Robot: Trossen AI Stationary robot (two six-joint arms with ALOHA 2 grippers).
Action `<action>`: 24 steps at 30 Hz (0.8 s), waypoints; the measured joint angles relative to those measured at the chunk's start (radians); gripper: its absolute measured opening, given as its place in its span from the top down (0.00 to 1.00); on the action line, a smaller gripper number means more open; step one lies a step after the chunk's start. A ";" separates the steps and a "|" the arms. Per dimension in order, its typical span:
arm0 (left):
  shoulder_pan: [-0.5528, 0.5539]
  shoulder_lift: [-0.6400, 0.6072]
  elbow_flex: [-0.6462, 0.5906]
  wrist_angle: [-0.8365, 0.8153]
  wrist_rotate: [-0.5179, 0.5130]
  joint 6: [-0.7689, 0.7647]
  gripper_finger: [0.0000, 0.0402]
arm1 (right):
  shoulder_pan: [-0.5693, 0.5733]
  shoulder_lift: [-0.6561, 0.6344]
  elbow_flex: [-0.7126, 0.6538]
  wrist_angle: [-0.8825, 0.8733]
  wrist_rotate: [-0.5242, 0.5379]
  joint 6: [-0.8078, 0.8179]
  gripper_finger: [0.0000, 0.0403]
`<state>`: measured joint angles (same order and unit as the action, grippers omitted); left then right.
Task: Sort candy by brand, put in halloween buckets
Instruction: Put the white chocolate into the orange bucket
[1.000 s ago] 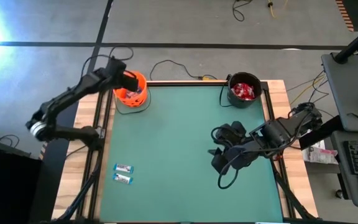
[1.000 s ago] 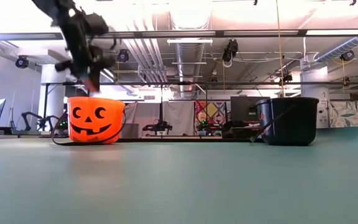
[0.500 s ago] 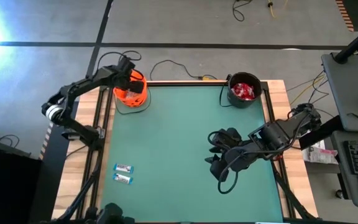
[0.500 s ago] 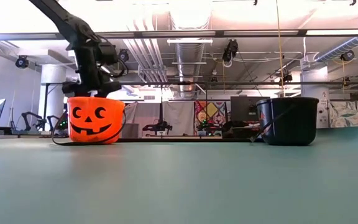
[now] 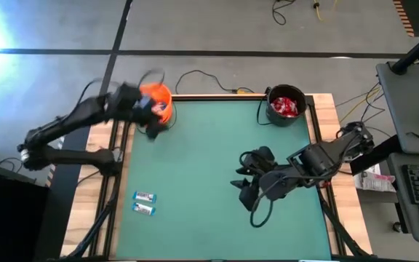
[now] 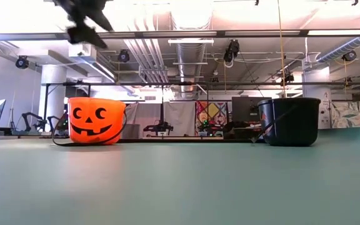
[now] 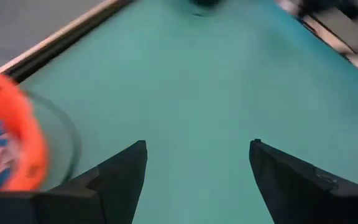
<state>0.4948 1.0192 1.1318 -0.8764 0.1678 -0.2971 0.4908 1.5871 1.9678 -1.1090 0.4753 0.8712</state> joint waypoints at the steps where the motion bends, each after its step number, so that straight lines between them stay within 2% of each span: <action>1: -0.090 -0.044 -0.022 0.001 -0.042 -0.010 0.33 | 0.000 0.006 0.000 0.005 0.003 -0.011 0.53; 4: -0.381 -0.154 -0.122 -0.006 -0.190 -0.131 0.33 | -0.001 0.031 -0.001 0.018 0.002 -0.037 0.52; 8: -0.766 -0.237 -0.308 -0.029 -0.322 -0.359 0.33 | -0.003 0.068 -0.001 0.011 -0.004 -0.071 0.51; 11: -1.050 -0.216 -0.420 -0.027 -0.375 -0.539 0.33 | -0.012 0.083 -0.001 0.007 -0.004 -0.092 0.51; 14: -1.257 -0.126 -0.473 -0.022 -0.390 -0.702 0.33 | -0.022 0.091 -0.001 0.005 -0.003 -0.123 0.51; 17: -1.398 -0.022 -0.501 -0.024 -0.385 -0.813 0.33 | -0.035 0.092 -0.001 0.004 -0.004 -0.123 0.51; 19: -1.452 0.038 -0.504 -0.022 -0.386 -0.859 0.33 | -0.046 0.090 -0.001 0.004 -0.004 -0.106 0.51; 24: -1.498 0.136 -0.496 0.057 -0.387 -0.888 0.33 | -0.069 0.083 -0.001 0.002 -0.003 -0.048 0.51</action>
<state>-1.0035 1.1557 0.6358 -0.8190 -0.2188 -1.1852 0.4220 1.6699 1.9667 -1.1072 0.4721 0.8234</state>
